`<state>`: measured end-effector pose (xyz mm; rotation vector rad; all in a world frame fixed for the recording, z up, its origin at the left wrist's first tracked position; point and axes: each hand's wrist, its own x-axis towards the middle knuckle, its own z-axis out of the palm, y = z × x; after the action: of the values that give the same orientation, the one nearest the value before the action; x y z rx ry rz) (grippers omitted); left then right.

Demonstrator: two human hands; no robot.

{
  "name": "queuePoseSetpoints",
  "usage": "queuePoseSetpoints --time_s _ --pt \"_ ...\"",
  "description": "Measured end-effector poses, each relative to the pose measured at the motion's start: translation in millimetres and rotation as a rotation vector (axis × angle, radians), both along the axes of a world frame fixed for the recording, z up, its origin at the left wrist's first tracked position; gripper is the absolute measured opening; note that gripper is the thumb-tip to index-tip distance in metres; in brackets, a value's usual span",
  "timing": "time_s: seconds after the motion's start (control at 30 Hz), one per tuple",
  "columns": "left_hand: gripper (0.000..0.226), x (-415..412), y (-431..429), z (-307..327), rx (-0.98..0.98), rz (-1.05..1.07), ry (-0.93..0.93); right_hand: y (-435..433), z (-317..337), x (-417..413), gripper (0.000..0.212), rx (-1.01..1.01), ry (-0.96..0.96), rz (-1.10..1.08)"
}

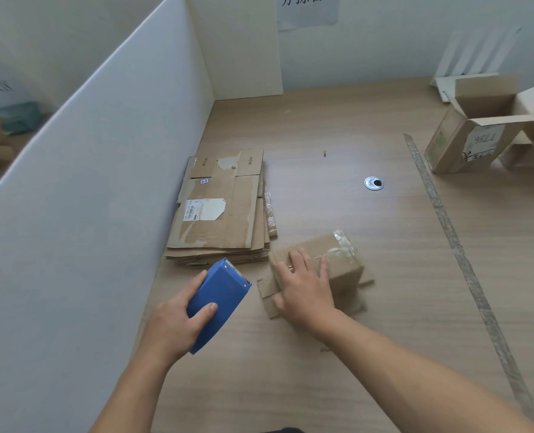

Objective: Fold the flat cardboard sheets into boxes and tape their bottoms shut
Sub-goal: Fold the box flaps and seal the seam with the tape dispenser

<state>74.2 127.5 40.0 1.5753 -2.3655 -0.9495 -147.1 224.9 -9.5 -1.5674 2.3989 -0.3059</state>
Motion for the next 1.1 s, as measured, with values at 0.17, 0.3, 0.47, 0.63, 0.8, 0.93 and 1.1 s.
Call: queuePoseSetpoints --time_s 0.17,0.3,0.47,0.63,0.8,0.93,1.1 --pt "0.066 8.0 1.0 -8.9 0.073 -0.09 0.056 36.2 -16.2 -22.3 0.049 -0.089 -0.024 0.165" --pt "0.077 3.8 7.3 -10.4 0.089 -0.202 0.124 41.9 -12.5 -26.4 0.051 -0.117 -0.061 0.134" --pt "0.073 -10.9 12.7 -9.2 0.048 -0.258 0.202 31.7 0.2 -40.6 0.05 -0.086 0.015 0.278" --pt "0.067 -18.9 14.1 -4.5 -0.044 -0.289 0.193 34.1 9.7 -52.3 0.053 0.037 -0.099 0.3" --pt "0.062 -19.8 16.6 -9.7 -0.392 -0.416 0.157 36.1 15.4 -49.4 0.043 -0.294 -0.306 0.133" --pt "0.053 -21.9 15.3 -8.1 -0.592 -0.552 0.168 30.7 29.0 -43.3 0.054 -0.349 -0.501 0.094" --pt "0.051 -26.4 17.5 -4.1 -0.676 -0.613 0.179 22.9 31.6 -37.3 0.008 -0.393 -0.55 0.086"
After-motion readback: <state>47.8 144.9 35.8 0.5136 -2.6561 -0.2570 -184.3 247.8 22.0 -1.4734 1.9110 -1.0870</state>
